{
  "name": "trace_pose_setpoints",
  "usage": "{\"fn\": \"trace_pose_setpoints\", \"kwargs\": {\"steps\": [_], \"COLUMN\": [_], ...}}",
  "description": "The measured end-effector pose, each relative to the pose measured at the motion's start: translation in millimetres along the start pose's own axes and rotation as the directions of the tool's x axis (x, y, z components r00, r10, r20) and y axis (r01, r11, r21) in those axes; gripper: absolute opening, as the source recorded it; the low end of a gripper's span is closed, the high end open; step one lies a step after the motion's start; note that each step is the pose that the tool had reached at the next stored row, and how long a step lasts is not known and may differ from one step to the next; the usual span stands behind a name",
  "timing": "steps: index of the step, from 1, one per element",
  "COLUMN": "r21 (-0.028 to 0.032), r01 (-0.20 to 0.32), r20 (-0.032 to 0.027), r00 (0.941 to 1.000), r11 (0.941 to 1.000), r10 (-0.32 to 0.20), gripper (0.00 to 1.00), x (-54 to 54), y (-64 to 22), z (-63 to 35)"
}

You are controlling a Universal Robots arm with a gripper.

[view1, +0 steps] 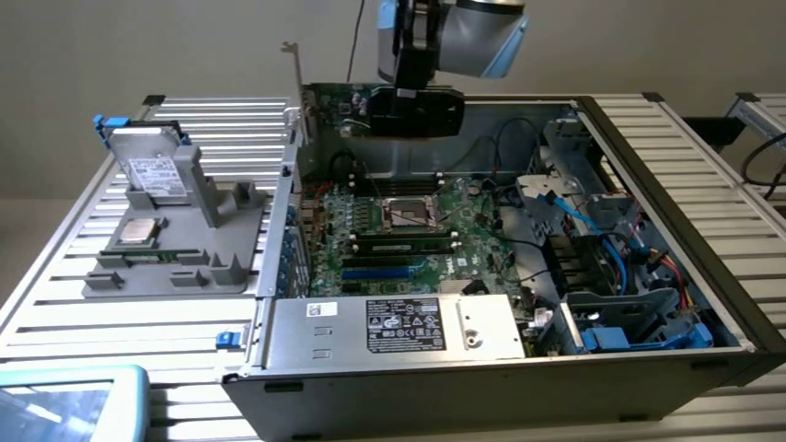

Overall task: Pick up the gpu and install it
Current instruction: 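Insert the gpu into the slot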

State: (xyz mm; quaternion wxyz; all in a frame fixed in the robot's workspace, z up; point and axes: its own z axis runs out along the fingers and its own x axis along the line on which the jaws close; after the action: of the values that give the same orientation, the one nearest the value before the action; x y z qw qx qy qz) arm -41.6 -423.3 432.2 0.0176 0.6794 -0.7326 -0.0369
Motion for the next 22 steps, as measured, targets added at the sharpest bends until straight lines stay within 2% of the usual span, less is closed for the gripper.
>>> {"fn": "trace_pose_setpoints", "kwargs": {"steps": [3,6,8,11,12,15,20,22], "r21": [0.0148,0.0185,0.0192,0.0193,0.0194,0.0194,0.0194,0.0175], "r01": [0.026,0.048,0.059,0.066,0.067,0.068,0.067,0.067], "r20": [-0.004,-0.0204,-0.0338,-0.0504,-0.054,-0.0605,-0.0608,-0.0608], "r00": [0.9997,0.9987,0.9977,0.9966,0.9964,0.996,0.996,0.996], "r11": [0.9996,0.9987,0.9981,0.9976,0.9976,0.9975,0.9976,0.9976], "r10": [-0.026,-0.047,-0.058,-0.065,-0.066,-0.066,-0.066,-0.066], "gripper": [0.27,0.27,0.27,0.27,0.27,0.27,0.27,0.27], "x": [0.0,0.0,0.0,0.0,0.0,0.1,0.4,1.1], "y": [-0.1,-0.2,-0.5,-1.1,-1.3,-1.6,-1.9,-2.1], "z": [0.6,1.1,1.5,2.4,2.8,4.5,8.5,10.0]}}
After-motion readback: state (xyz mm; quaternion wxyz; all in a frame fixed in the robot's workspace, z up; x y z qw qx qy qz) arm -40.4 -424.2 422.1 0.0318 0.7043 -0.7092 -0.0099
